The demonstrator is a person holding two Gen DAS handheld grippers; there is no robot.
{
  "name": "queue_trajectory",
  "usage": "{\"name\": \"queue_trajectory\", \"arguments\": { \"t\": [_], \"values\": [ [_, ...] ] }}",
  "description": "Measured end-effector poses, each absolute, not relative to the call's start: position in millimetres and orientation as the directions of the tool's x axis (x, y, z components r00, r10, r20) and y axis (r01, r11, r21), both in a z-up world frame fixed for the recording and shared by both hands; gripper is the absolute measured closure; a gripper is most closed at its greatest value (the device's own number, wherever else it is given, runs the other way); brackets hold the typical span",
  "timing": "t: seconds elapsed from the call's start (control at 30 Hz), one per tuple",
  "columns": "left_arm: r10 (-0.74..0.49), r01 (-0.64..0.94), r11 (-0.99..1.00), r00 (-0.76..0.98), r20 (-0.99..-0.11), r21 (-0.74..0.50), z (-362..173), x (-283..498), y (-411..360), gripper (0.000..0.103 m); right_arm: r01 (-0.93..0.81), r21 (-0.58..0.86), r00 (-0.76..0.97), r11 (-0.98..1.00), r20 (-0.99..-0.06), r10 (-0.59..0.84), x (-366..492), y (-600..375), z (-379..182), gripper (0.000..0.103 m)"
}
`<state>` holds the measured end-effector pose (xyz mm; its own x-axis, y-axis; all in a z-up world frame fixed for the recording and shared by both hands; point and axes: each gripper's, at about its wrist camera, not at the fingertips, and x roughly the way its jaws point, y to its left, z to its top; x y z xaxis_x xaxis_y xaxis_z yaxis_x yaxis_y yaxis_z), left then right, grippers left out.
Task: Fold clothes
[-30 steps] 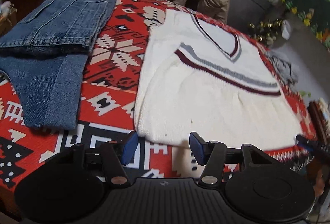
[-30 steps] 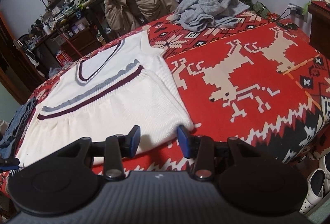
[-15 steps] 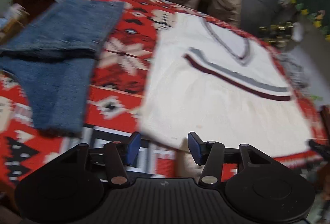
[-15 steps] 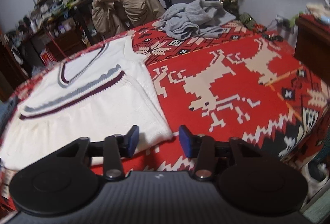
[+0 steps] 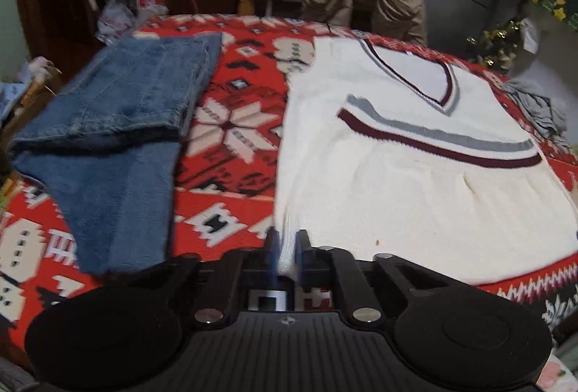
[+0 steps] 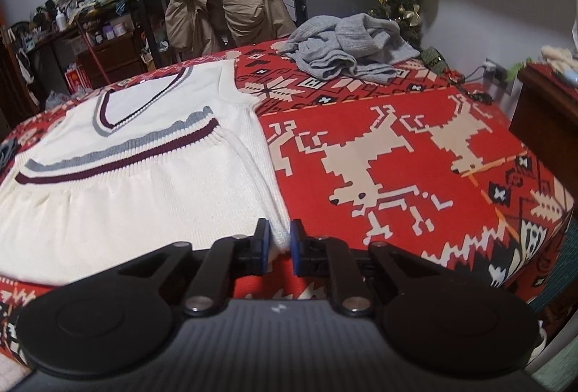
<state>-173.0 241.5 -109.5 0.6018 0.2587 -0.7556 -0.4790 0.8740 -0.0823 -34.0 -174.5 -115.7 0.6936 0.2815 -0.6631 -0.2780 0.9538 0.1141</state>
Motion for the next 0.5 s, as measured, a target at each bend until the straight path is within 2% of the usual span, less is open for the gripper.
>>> {"name": "queue_trajectory", "arguments": {
  "t": [0.17, 0.33, 0.5],
  "values": [
    [0.301, -0.445, 0.896, 0.612, -0.731, -0.003, -96, -180, 230, 0.096, -0.322, 0.059, 0.702, 0.945, -0.655, 0.28, -38, -171, -102, 0.096],
    [0.281, -0.41, 0.912, 0.643, -0.712, -0.01, -70, -199, 226, 0.097, -0.364, 0.058, 0.693, 0.93, -0.65, 0.312, -48, -176, -77, 0.096],
    [0.257, -0.397, 0.918, 0.608, -0.751, -0.007, -76, -220, 217, 0.097, -0.373, 0.084, 0.661, 0.924, -0.675, 0.328, -65, -192, -68, 0.096]
  ]
}}
